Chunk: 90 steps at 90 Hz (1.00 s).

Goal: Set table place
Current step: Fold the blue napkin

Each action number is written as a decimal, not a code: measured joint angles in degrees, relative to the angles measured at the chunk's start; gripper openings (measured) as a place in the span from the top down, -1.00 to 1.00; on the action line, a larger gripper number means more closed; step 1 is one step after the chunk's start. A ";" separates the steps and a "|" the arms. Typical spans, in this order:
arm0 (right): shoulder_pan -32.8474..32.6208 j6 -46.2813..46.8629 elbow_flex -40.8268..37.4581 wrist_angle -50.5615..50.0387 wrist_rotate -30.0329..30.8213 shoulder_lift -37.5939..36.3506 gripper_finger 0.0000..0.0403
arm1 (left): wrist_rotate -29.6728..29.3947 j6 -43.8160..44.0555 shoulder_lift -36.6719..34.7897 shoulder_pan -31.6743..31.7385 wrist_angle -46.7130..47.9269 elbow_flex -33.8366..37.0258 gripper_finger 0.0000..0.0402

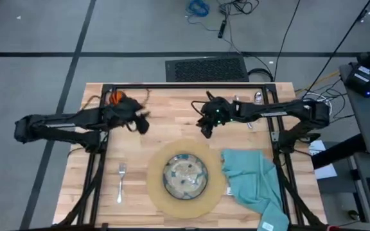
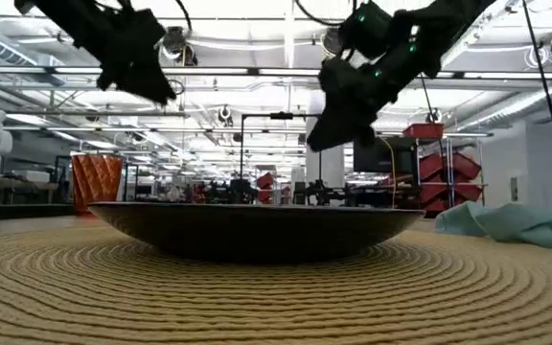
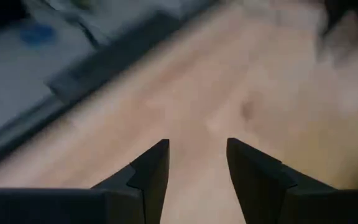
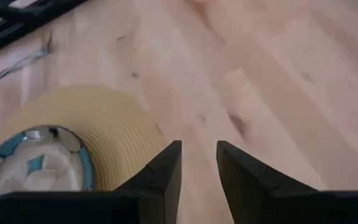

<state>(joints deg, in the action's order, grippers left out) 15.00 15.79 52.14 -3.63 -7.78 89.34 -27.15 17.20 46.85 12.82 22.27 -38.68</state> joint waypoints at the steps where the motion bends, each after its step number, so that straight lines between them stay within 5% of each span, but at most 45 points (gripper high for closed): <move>1: 0.00 0.00 0.00 0.05 -0.06 0.18 0.54 | -0.17 -0.25 -0.37 0.56 -0.53 0.00 0.28; 12: -0.02 1.51 0.00 -1.45 -4.15 1.33 0.54 | 3.50 -5.46 -1.86 7.69 -9.08 -0.02 0.28; 31: -2.57 6.42 0.00 -12.66 -7.57 0.78 0.54 | 24.76 -5.15 2.16 18.14 -11.57 -0.02 0.28; 52: -6.08 8.88 0.00 -16.10 -5.17 0.76 0.54 | 50.71 5.50 5.05 12.86 2.21 0.64 0.28; 69: -5.66 6.38 0.02 -14.71 -4.32 0.76 0.54 | 43.90 23.63 1.47 -3.53 8.89 0.98 0.28; 90: -6.54 6.12 0.02 -16.76 -2.49 0.76 0.54 | 21.53 43.93 -2.88 -26.60 10.75 0.98 0.28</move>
<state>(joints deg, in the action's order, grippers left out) 8.46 21.91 52.16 -20.38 -10.28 90.11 -5.62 61.13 43.97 -13.78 33.02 -37.69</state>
